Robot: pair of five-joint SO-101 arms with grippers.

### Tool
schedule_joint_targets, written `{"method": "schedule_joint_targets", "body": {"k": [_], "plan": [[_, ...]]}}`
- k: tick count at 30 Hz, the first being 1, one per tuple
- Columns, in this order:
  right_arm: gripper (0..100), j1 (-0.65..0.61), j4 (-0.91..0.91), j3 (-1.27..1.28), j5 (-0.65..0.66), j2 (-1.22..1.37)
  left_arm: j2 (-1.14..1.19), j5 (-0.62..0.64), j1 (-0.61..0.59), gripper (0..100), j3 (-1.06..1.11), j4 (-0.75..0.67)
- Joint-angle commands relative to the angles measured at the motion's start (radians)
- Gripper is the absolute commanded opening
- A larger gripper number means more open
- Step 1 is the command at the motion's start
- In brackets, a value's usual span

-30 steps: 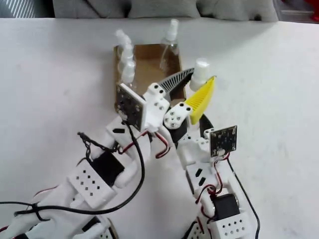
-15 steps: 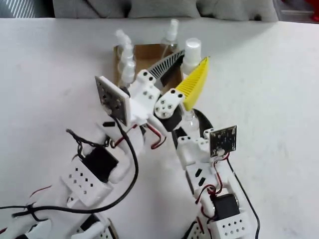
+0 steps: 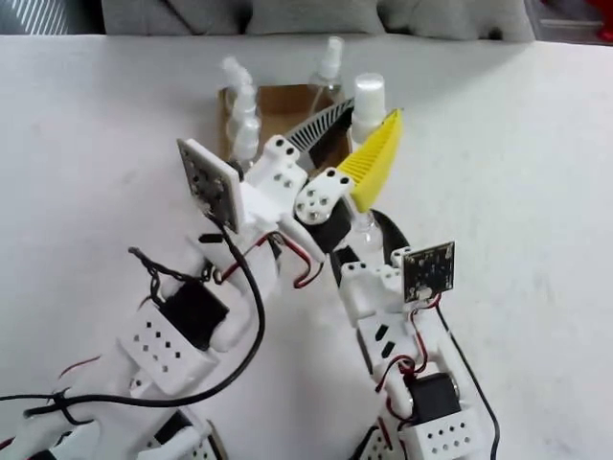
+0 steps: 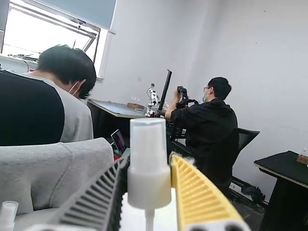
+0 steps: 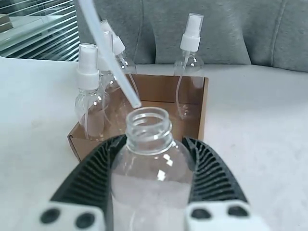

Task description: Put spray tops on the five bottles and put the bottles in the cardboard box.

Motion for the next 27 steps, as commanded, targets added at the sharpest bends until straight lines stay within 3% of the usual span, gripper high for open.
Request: {"method": "schedule_joint_targets", "body": {"k": [1, 17, 22, 27], "plan": [[1.5, -0.004, 0.002, 0.009, 0.012, -0.007, 0.004, 0.014, -0.012, 2, -0.055, -0.005], [1.5, -0.004, 0.002, 0.009, 0.012, -0.007, 0.015, 0.012, -0.028, 2, -0.017, -0.014], [1.5, -0.004, 0.002, 0.009, 0.012, -0.007, 0.111, 0.012, -0.03, 2, -0.008, -0.127], [1.5, -0.004, 0.002, 0.009, 0.012, -0.007, 0.125, 0.012, -0.028, 2, -0.008, -0.133]]}}
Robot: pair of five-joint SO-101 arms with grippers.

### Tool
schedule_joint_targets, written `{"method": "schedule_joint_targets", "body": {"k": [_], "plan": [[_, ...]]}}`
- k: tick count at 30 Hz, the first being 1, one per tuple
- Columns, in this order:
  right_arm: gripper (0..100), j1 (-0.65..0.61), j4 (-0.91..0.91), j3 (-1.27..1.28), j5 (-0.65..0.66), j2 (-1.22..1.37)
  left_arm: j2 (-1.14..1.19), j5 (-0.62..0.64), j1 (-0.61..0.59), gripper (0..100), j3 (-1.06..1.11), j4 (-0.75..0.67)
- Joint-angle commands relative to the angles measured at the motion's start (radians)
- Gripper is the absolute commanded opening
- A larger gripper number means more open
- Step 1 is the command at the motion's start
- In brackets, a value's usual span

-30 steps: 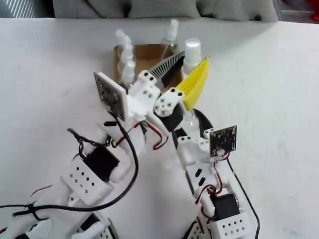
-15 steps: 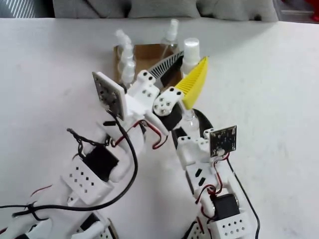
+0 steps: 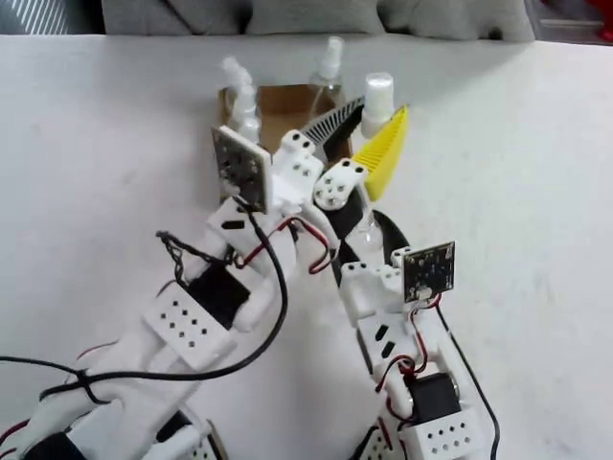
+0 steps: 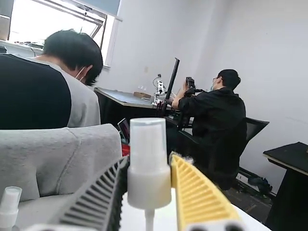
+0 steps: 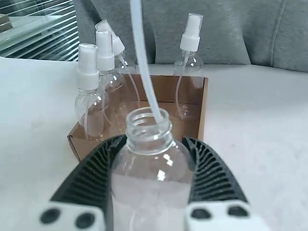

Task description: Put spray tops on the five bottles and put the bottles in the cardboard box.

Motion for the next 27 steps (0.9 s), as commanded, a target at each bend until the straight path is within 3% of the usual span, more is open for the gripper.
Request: {"method": "schedule_joint_targets", "body": {"k": [1, 27], "plan": [[1.5, -0.004, 0.002, 0.009, 0.012, -0.007, -0.007, 0.011, -0.01, 2, -0.012, -0.037], [1.5, -0.002, 0.002, 0.009, 0.012, -0.007, -0.012, 0.014, -0.013, 3, 0.224, -0.043]]}}
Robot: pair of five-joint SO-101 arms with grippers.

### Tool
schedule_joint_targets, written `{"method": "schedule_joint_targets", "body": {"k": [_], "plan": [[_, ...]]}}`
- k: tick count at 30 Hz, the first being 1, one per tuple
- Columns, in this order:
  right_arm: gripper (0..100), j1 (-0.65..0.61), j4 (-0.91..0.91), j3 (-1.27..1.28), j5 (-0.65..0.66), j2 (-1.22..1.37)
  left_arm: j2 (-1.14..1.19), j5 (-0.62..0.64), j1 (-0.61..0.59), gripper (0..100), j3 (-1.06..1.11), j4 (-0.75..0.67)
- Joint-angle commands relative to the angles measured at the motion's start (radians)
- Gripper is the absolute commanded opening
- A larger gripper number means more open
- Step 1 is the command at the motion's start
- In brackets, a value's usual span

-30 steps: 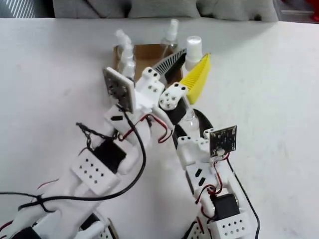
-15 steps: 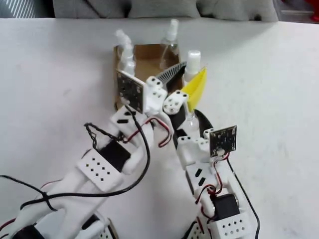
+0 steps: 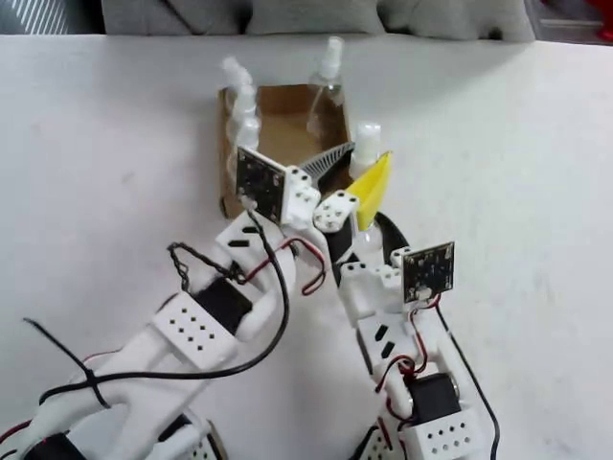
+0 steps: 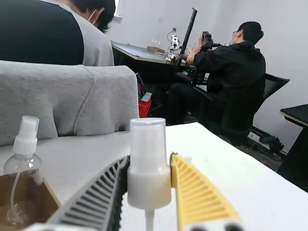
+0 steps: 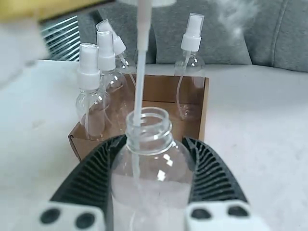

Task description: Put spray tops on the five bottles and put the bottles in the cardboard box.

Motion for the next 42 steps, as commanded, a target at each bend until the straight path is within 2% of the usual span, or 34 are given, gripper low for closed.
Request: {"method": "schedule_joint_targets", "body": {"k": [1, 8, 10, 14, 16, 23, 29, 33, 42], "plan": [[1.5, -0.001, 0.002, 0.009, 0.012, -0.007, -0.01, 0.005, 0.004, 3, 0.008, -0.041], [1.5, 0.001, 0.002, 0.009, 0.012, -0.007, -0.01, 0.009, -0.002, 3, 0.009, -0.041], [1.5, 0.002, 0.002, 0.009, 0.012, -0.008, -0.01, 0.011, -0.002, 8, 0.015, -0.041], [1.5, 0.002, 0.002, 0.009, 0.012, -0.008, -0.056, 0.012, 0.001, 24, 0.058, -0.04], [1.5, 0.004, 0.002, 0.009, 0.012, -0.008, -0.113, 0.012, 0.005, 27, 0.094, -0.035], [1.5, 0.002, 0.002, 0.009, 0.012, -0.008, -0.292, 0.006, 0.001, 20, 0.21, -0.034], [1.5, 0.004, 0.002, 0.009, 0.012, -0.008, -0.386, 0.008, -0.007, 19, 0.23, -0.029], [1.5, 0.005, 0.002, 0.009, 0.012, -0.008, -0.496, 0.006, -0.039, 19, 0.221, 0.1], [1.5, 0.036, -0.038, 0.009, 0.012, -0.008, -0.842, 0.011, -0.128, 19, 0.23, 0.568]]}}
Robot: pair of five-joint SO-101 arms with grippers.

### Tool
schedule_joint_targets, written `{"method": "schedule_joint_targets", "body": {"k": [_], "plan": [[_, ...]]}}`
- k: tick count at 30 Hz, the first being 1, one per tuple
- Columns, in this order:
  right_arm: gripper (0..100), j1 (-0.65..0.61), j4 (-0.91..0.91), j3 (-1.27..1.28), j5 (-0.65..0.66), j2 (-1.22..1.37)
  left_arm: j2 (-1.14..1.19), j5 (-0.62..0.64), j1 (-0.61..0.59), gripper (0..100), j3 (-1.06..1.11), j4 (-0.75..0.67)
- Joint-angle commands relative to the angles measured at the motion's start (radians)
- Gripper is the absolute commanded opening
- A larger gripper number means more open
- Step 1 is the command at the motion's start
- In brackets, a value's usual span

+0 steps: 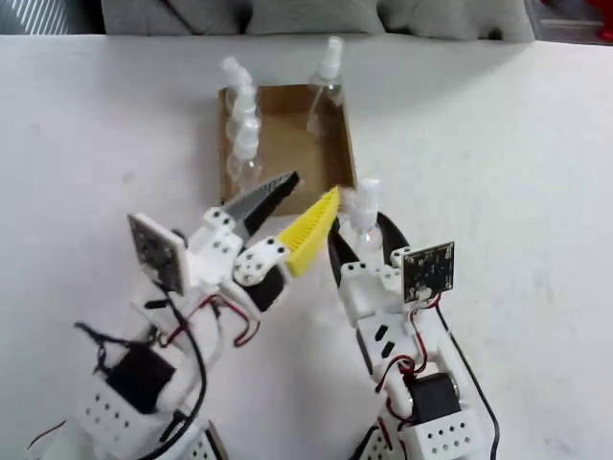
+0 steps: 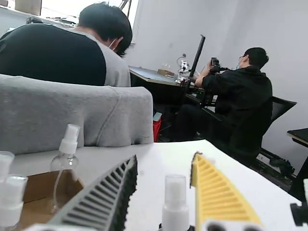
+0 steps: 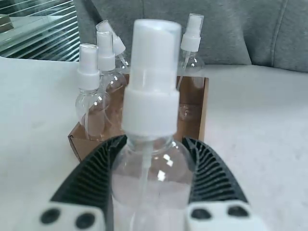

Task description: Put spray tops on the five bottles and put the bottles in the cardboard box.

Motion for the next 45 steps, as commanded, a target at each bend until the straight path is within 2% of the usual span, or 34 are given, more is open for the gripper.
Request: {"method": "schedule_joint_targets", "body": {"k": [1, 6, 11, 15, 21, 30, 34, 40, 45], "plan": [[1.5, 0.044, -0.074, 0.009, 0.012, -0.008, -0.185, 0.011, -0.053, 19, -0.009, 0.229], [1.5, 0.091, -0.292, 0.009, 0.012, -0.008, -0.335, 0.011, -0.073, 19, 0.043, 0.404], [1.5, 0.093, -0.466, 0.006, 0.018, -0.002, -0.484, 0.011, -0.165, 19, 0.164, 0.473], [1.5, 0.084, -0.496, -0.038, 0.15, -0.001, -0.499, 0.011, -0.263, 19, 0.238, 0.486], [1.5, 0.084, -0.496, -0.172, 0.169, 0.033, -0.498, 0.005, -0.364, 19, 0.35, 0.48], [1.7, 0.084, -0.545, -0.493, 0.129, 0.541, -0.495, -0.012, -0.409, 19, 0.509, 0.488], [1.7, 0.085, -0.665, -0.56, 0.044, 0.737, -0.495, -0.115, -0.452, 19, 0.508, 0.578], [1.8, 0.084, -0.828, -0.571, 0.046, 0.974, -0.495, -0.241, -0.452, 19, 0.508, 0.743], [1.8, 0.084, -0.966, -0.601, 0.048, 1.181, -0.495, -0.325, -0.452, 19, 0.508, 0.822]]}}
